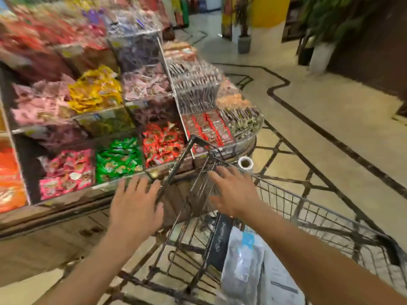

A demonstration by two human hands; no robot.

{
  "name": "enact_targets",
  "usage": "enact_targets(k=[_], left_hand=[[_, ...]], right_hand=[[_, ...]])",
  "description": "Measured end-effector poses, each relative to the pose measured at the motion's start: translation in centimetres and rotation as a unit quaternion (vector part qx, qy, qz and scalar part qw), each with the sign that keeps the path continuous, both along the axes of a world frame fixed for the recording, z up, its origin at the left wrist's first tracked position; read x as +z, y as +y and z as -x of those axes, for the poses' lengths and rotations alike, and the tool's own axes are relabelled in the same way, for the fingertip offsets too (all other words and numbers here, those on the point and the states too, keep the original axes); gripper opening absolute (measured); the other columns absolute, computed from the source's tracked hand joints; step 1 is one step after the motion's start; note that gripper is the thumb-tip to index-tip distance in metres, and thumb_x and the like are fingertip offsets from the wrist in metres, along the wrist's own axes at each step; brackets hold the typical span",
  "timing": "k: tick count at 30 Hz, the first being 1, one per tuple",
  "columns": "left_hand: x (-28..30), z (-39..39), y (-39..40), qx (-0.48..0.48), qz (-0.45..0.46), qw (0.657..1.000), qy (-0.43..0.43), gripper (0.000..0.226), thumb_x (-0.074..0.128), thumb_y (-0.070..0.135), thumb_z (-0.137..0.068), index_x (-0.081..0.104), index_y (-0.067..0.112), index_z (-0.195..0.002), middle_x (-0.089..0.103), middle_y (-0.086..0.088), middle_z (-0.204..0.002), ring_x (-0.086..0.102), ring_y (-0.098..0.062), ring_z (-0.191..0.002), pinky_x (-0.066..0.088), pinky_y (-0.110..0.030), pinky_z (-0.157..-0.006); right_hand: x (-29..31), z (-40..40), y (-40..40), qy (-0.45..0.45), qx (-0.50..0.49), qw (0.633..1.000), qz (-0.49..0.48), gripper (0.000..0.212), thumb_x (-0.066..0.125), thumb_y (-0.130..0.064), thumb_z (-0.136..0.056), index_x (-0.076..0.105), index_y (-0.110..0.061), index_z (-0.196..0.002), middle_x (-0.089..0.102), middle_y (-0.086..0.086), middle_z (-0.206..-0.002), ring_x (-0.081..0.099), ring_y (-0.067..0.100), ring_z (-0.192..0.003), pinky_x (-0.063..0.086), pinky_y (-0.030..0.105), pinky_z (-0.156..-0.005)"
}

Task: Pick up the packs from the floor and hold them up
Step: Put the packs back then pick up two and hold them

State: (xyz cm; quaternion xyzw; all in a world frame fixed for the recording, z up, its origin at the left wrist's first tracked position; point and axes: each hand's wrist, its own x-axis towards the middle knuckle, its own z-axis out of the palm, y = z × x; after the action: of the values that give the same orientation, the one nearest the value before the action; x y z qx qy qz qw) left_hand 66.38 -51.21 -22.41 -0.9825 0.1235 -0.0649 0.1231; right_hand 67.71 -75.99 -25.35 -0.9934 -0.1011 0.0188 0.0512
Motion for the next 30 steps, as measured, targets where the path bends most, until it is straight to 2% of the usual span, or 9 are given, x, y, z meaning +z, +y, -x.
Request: enact_targets(k=[3, 6, 9, 13, 16, 21, 26, 30], left_hand=[[3.7, 1.3, 6.4, 0.054, 0.009, 0.998, -0.041, 0.059, 0.077, 0.04, -0.071, 0.074, 0.007, -0.12, 0.071, -0.023, -0.117, 0.063, -0.044, -0.118, 0.045, -0.063, -0.101], [6.5, 3.8, 13.6, 0.096, 0.028, 0.992, -0.08, 0.06, 0.061, 0.041, -0.073, 0.072, 0.007, -0.122, 0.07, -0.023, -0.119, 0.063, -0.045, -0.116, 0.043, -0.061, -0.101], [8.7, 6.9, 21.7, 0.148, 0.037, 0.984, -0.097, 0.06, 0.055, 0.04, -0.069, 0.074, 0.007, -0.116, 0.071, -0.023, -0.111, 0.065, -0.043, -0.108, 0.046, -0.06, -0.096], [11.5, 11.9, 32.5, 0.212, 0.029, 0.968, -0.134, 0.054, 0.059, 0.042, -0.067, 0.074, 0.01, -0.108, 0.07, -0.018, -0.098, 0.065, -0.04, -0.093, 0.049, -0.052, -0.084], [12.9, 16.1, 39.7, 0.251, 0.048, 0.952, -0.17, 0.054, 0.062, 0.042, -0.064, 0.074, 0.011, -0.107, 0.071, -0.017, -0.096, 0.067, -0.04, -0.093, 0.05, -0.052, -0.085], [14.0, 22.4, 49.5, 0.333, 0.032, 0.927, -0.171, 0.061, 0.062, 0.045, -0.063, 0.074, 0.011, -0.112, 0.072, -0.015, -0.093, 0.068, -0.037, -0.089, 0.053, -0.046, -0.079], [13.5, 28.0, 57.2, 0.393, 0.013, 0.903, -0.174, 0.065, 0.061, 0.047, -0.07, 0.071, 0.011, -0.123, 0.073, -0.013, -0.103, 0.067, -0.036, -0.097, 0.051, -0.047, -0.084], [12.7, 32.1, 62.6, 0.447, 0.011, 0.878, -0.171, 0.063, 0.058, 0.045, -0.072, 0.069, 0.014, -0.125, 0.072, -0.01, -0.103, 0.067, -0.034, -0.099, 0.053, -0.049, -0.086]], right_hand=[[4.8, -0.6, 5.4, -0.042, 0.041, 0.998, 0.014, 0.07, 0.054, -0.051, -0.098, 0.026, -0.031, -0.159, 0.034, 0.004, -0.163, 0.032, 0.035, -0.148, 0.033, 0.058, -0.115], [8.9, 0.0, 11.9, -0.085, 0.077, 0.993, 0.02, 0.069, 0.056, -0.049, -0.096, 0.03, -0.033, -0.157, 0.038, 0.003, -0.16, 0.034, 0.033, -0.146, 0.035, 0.055, -0.114], [12.3, 1.2, 19.5, -0.129, 0.115, 0.985, 0.026, 0.068, 0.057, -0.049, -0.093, 0.034, -0.034, -0.155, 0.041, 0.001, -0.158, 0.039, 0.031, -0.143, 0.038, 0.05, -0.109], [16.0, 3.0, 30.5, -0.158, 0.184, 0.969, 0.044, 0.073, 0.056, -0.051, -0.095, 0.027, -0.033, -0.159, 0.033, 0.002, -0.163, 0.034, 0.03, -0.147, 0.036, 0.047, -0.113], [18.5, 4.9, 38.7, -0.17, 0.235, 0.956, 0.039, 0.073, 0.055, -0.049, -0.096, 0.024, -0.033, -0.16, 0.032, 0.002, -0.164, 0.033, 0.03, -0.148, 0.036, 0.047, -0.114], [19.8, 8.7, 51.6, -0.195, 0.318, 0.927, 0.019, 0.073, 0.056, -0.049, -0.095, 0.028, -0.031, -0.159, 0.039, 0.002, -0.159, 0.038, 0.03, -0.144, 0.04, 0.047, -0.11], [20.0, 11.3, 62.6, -0.209, 0.391, 0.896, -0.02, 0.072, 0.061, -0.046, -0.091, 0.036, -0.029, -0.157, 0.045, 0.004, -0.155, 0.04, 0.031, -0.143, 0.041, 0.048, -0.107], [19.3, 12.1, 70.7, -0.202, 0.447, 0.871, -0.025, 0.073, 0.061, -0.044, -0.091, 0.034, -0.03, -0.157, 0.045, 0.003, -0.153, 0.04, 0.03, -0.142, 0.041, 0.046, -0.107]])
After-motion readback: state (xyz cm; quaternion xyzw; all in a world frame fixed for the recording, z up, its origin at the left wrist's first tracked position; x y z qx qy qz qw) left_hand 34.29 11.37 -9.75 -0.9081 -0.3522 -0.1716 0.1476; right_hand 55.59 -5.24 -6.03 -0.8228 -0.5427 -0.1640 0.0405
